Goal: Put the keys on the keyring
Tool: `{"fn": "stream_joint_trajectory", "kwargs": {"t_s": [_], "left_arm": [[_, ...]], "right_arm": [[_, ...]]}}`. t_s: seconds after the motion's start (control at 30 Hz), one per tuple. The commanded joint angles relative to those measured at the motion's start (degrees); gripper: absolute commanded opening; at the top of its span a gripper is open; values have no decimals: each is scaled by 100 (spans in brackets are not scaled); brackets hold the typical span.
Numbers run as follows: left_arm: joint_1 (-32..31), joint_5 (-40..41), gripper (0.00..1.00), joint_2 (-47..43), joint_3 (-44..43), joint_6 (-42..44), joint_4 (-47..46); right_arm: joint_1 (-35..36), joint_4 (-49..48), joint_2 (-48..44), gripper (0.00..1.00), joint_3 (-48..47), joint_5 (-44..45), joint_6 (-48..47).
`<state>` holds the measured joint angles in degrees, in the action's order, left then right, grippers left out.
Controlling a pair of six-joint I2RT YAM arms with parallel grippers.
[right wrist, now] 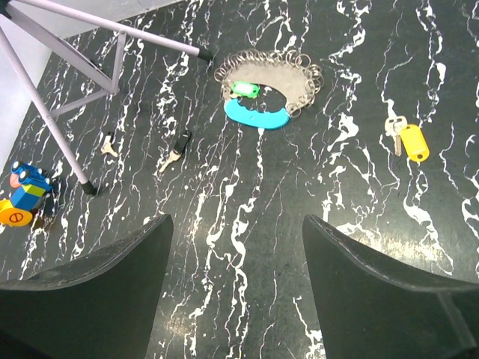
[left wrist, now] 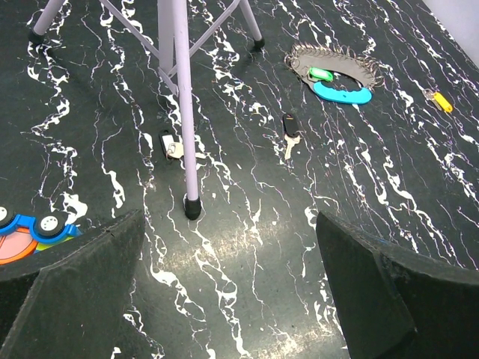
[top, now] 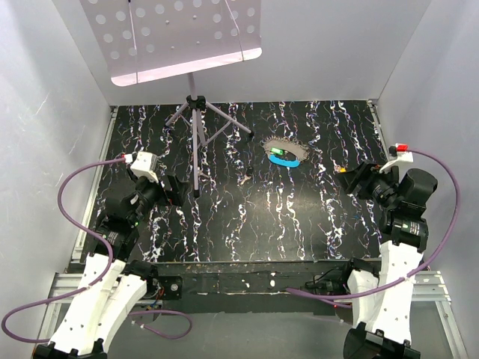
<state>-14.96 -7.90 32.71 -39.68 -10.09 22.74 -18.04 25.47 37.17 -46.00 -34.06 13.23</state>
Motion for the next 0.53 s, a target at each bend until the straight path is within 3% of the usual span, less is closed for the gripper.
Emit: {"fn": "stream_joint_trajectory", "kwargs": {"t_s": [0.0,0.5], "left_arm": [[20,-62,98,-10,48,42,55],[20,-45,98,-72,66,42,64]], "right_arm": [[-59,-324,-122,79,205,23,-66],[-59,-333,-228,78,223,154,-14]]}}
